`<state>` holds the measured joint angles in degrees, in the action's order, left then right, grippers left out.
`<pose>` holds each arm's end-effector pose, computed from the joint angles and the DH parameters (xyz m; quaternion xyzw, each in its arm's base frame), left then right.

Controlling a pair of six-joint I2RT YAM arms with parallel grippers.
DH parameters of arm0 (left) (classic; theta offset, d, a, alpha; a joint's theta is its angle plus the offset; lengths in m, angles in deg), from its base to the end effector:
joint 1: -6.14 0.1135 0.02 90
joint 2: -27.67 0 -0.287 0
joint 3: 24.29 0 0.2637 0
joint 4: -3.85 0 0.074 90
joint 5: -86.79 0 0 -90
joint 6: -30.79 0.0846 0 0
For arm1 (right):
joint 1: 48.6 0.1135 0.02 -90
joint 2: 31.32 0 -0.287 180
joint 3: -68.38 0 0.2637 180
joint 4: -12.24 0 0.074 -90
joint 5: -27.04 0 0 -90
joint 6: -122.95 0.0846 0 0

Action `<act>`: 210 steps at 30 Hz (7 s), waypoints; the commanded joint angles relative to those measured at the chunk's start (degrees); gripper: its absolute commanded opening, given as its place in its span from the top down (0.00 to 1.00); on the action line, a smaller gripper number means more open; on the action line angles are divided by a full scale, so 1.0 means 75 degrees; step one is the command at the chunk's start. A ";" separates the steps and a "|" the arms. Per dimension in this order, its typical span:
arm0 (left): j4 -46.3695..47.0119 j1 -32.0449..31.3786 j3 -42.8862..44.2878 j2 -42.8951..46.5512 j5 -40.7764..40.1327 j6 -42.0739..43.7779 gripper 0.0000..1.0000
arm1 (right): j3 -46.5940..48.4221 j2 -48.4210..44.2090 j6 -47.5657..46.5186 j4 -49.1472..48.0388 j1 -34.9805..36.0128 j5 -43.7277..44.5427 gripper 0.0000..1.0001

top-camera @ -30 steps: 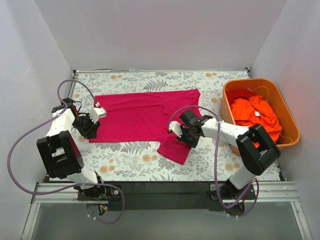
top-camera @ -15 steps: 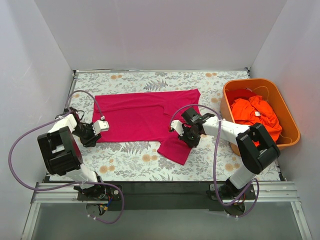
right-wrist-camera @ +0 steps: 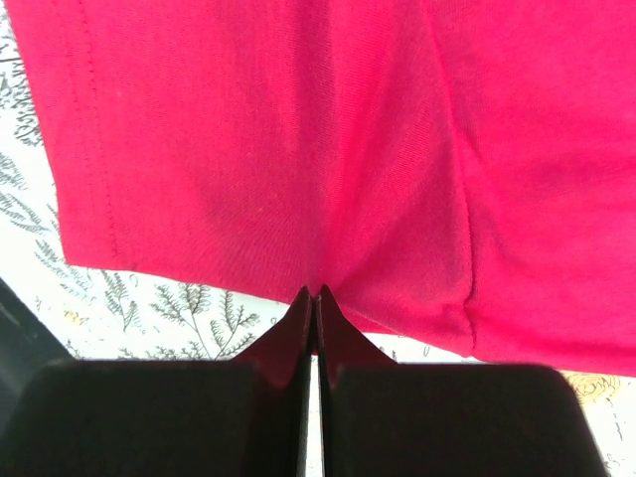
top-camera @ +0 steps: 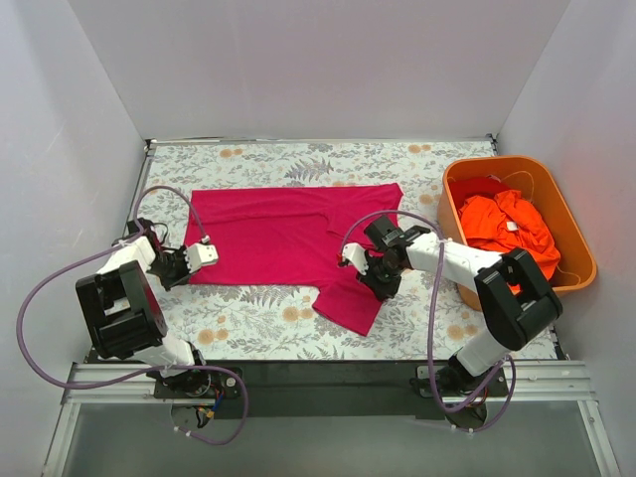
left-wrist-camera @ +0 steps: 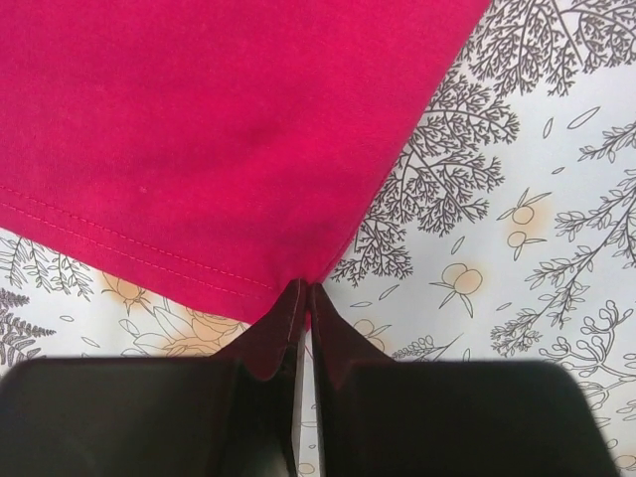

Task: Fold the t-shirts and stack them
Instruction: Fold the tshirt

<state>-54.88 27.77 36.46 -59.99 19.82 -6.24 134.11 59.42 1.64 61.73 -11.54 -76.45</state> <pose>0.2492 0.0632 0.1295 0.2718 0.9407 -0.1361 0.1505 0.2311 0.1992 0.1384 -0.5660 0.8051 0.1229 0.1279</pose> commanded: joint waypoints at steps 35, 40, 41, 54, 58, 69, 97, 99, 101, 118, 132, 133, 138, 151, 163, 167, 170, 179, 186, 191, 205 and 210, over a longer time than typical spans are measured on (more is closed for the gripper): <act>-0.1657 0.0398 0.2888 -0.1097 0.1488 -0.1062 1.00 | 0.3559 0.0733 -0.1801 0.1776 -0.0850 0.0194 0.99; -0.1423 0.0398 0.3333 -0.1553 0.1582 -0.1390 1.00 | 0.4531 0.1389 -0.2234 0.2033 -0.1109 0.0147 0.99; -0.1388 0.0398 0.3392 -0.1624 0.1617 -0.1437 1.00 | 0.4707 0.1483 -0.2270 0.2104 -0.1179 0.0147 0.99; -0.0977 0.0164 0.4915 -0.3019 0.1817 -0.2375 1.00 | 0.6712 0.3169 -0.2950 0.2549 -0.1718 0.0112 0.99; -0.0814 -0.0059 0.5103 -0.3242 0.1735 -0.2574 1.00 | 0.7075 0.3498 -0.3056 0.2596 -0.1824 0.0135 0.99; -0.0590 -0.0341 0.5478 -0.3792 0.1477 -0.2762 1.00 | 0.7767 0.4272 -0.3208 0.2596 -0.2000 0.0241 0.99; -0.1174 0.0081 0.5994 -0.3559 0.1793 -0.6004 0.45 | 0.7969 0.3735 -0.1581 0.3592 -0.2620 -0.0683 0.47; -0.1281 0.0175 0.5854 -0.3477 0.1793 -0.6370 0.43 | 0.7102 0.3278 -0.1172 0.3616 -0.2714 -0.1116 0.47; -0.1142 0.0245 0.5528 -0.3348 0.1688 -0.6920 0.41 | 0.6400 0.3043 -0.0831 0.3592 -0.2855 -0.1514 0.47; 0.0346 0.0257 0.3604 -0.2867 0.0774 -0.8492 0.33 | 0.5049 0.3558 -0.0325 0.2328 -0.3125 -0.1376 0.47; 0.0055 0.0234 0.3298 -0.2808 0.0234 -0.8305 0.62 | 0.4731 0.3604 -0.0431 0.2198 -0.3125 -0.1154 0.71; 0.0008 0.0245 0.3334 -0.2878 0.0223 -0.8305 0.66 | 0.4744 0.3639 -0.0431 0.2210 -0.3125 -0.1142 0.78; -0.0238 0.0245 0.3568 -0.2961 0.0071 -0.8212 1.00 | 0.4709 0.3394 -0.0454 0.2268 -0.3195 -0.1001 0.99; -0.0825 0.0503 0.3323 -0.2329 -0.0680 -0.7098 1.00 | 0.3655 0.2515 -0.1567 0.3498 -0.3289 -0.0298 0.99; -0.1105 0.0480 0.3260 -0.1369 0.0888 -0.6863 0.66 | 0.3347 0.1767 -0.1228 0.3498 -0.3007 -0.0380 0.49; -0.1328 0.0083 0.3966 -0.0782 0.2025 -0.6922 0.58 | 0.3794 0.1110 -0.0970 0.3651 -0.3171 -0.0765 0.46; -0.0980 -0.1005 0.3605 -0.0267 0.2493 -0.7424 0.57 | 0.3876 0.0699 -0.0689 0.3593 -0.3172 -0.1524 0.48; 0.3412 -0.5576 0.1192 0.0696 0.2883 -1.3276 0.57 | 0.3291 0.1050 0.0284 0.2773 -0.3125 -0.3039 0.54; 0.5092 -0.7078 0.0510 0.0064 0.2086 -1.5414 0.55 | 0.2845 0.1635 0.0506 0.2316 -0.3125 -0.3134 0.53; 0.5468 -0.7325 0.0615 -0.0814 0.1899 -1.5922 0.54 | 0.2611 0.1928 0.0635 0.1964 -0.3101 -0.2876 0.52; 0.5738 -0.7595 0.0826 -0.1940 0.1559 -1.6391 0.54 | 0.2095 0.2257 0.0881 0.1436 -0.3113 -0.2595 0.55; 0.5773 -0.7595 0.0931 -0.2163 0.1488 -1.6531 0.55 | 0.2083 0.2023 0.0940 0.1483 -0.3101 -0.2700 0.55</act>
<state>-13.05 -28.86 41.35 -76.01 31.99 -129.66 150.07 76.84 8.11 73.17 -35.06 -95.91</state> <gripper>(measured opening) 0.456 0.448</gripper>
